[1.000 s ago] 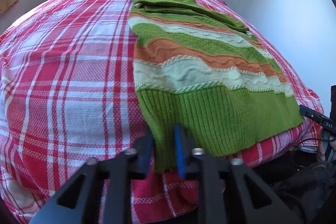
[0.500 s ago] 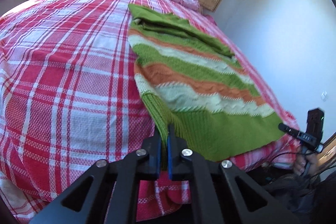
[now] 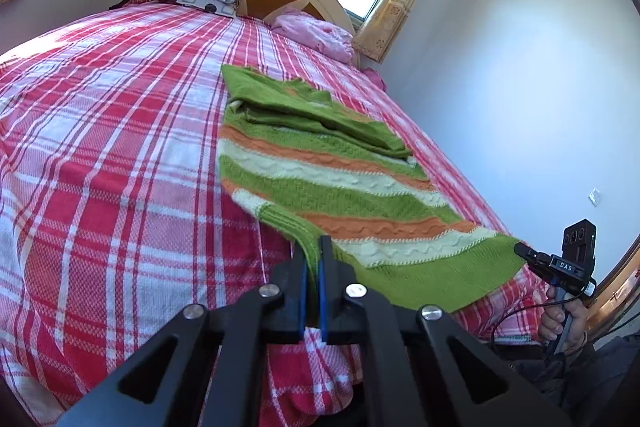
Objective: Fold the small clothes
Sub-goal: 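Grasp the ribbed hem with the left gripper while the right gripper grasps it too, then lift the hem with both grippers and fold it over the folded sleeves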
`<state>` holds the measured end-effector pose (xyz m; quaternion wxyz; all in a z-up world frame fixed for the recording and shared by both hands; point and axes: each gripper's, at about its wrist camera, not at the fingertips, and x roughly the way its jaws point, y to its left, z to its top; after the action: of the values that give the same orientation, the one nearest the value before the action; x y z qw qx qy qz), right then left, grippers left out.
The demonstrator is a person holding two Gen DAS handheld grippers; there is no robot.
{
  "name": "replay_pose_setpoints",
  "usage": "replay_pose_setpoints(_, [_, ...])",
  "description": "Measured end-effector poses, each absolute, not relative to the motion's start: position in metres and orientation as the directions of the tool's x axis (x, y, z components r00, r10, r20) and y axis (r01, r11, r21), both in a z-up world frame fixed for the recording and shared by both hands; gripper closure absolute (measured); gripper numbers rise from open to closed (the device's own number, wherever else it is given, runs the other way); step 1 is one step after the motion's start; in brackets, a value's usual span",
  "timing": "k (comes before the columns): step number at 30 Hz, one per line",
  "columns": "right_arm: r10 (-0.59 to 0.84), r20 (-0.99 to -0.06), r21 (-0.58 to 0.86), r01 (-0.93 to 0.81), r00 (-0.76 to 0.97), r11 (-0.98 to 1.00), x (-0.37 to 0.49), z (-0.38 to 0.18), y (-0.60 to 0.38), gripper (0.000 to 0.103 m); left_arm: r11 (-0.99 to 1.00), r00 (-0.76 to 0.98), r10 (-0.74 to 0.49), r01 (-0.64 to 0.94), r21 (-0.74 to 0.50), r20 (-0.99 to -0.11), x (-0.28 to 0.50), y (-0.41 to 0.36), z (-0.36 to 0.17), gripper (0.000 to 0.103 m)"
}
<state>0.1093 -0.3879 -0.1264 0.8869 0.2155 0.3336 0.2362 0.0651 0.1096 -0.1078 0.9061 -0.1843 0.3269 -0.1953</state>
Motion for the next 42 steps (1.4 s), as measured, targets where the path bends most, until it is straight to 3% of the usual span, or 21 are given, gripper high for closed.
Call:
replay_pose_setpoints(18, [0.545, -0.377, 0.537, -0.303, 0.749, 0.787, 0.168, -0.073, -0.387, 0.099, 0.804, 0.794, -0.482, 0.231, -0.548, -0.372, 0.128, 0.125, -0.066, 0.099])
replay_pose_setpoints(42, [0.500, -0.397, 0.464, -0.302, 0.770, 0.833, 0.292, -0.031, -0.376, 0.099, 0.819, 0.831, -0.427, 0.187, -0.543, -0.357, 0.231, 0.132, -0.042, 0.099])
